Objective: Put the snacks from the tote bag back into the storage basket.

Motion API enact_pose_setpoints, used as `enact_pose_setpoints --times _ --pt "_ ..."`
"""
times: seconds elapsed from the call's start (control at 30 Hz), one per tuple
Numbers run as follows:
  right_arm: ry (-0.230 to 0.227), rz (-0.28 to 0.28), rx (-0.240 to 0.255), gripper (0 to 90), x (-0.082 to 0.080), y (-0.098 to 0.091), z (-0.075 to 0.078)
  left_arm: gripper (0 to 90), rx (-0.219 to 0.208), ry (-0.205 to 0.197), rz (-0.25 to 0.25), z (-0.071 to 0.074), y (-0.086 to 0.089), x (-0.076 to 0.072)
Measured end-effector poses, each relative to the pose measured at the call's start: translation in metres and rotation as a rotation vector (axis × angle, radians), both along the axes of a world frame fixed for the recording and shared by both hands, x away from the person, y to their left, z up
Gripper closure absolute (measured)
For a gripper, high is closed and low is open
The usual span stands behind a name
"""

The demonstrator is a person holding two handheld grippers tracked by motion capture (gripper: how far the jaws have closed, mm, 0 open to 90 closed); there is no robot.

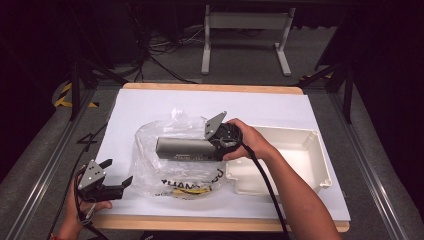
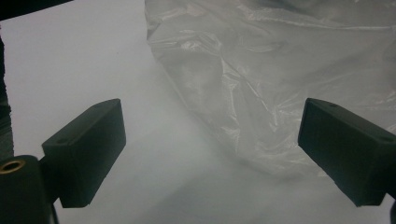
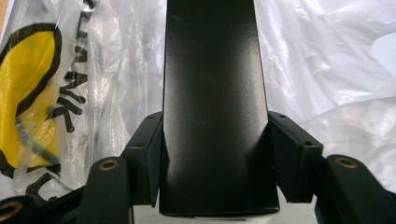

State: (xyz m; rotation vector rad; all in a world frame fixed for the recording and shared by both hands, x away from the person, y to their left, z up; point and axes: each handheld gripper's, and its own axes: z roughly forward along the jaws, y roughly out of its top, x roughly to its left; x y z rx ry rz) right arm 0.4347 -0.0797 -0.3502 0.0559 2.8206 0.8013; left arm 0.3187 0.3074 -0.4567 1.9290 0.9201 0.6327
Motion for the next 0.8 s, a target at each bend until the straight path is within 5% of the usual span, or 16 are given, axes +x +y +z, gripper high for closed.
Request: enact_pose_setpoints --times 0.8 --pt "-0.031 0.016 0.011 43.0 -0.007 -0.009 0.029 8.4 -0.010 -0.005 0.003 0.000 0.003 0.000"
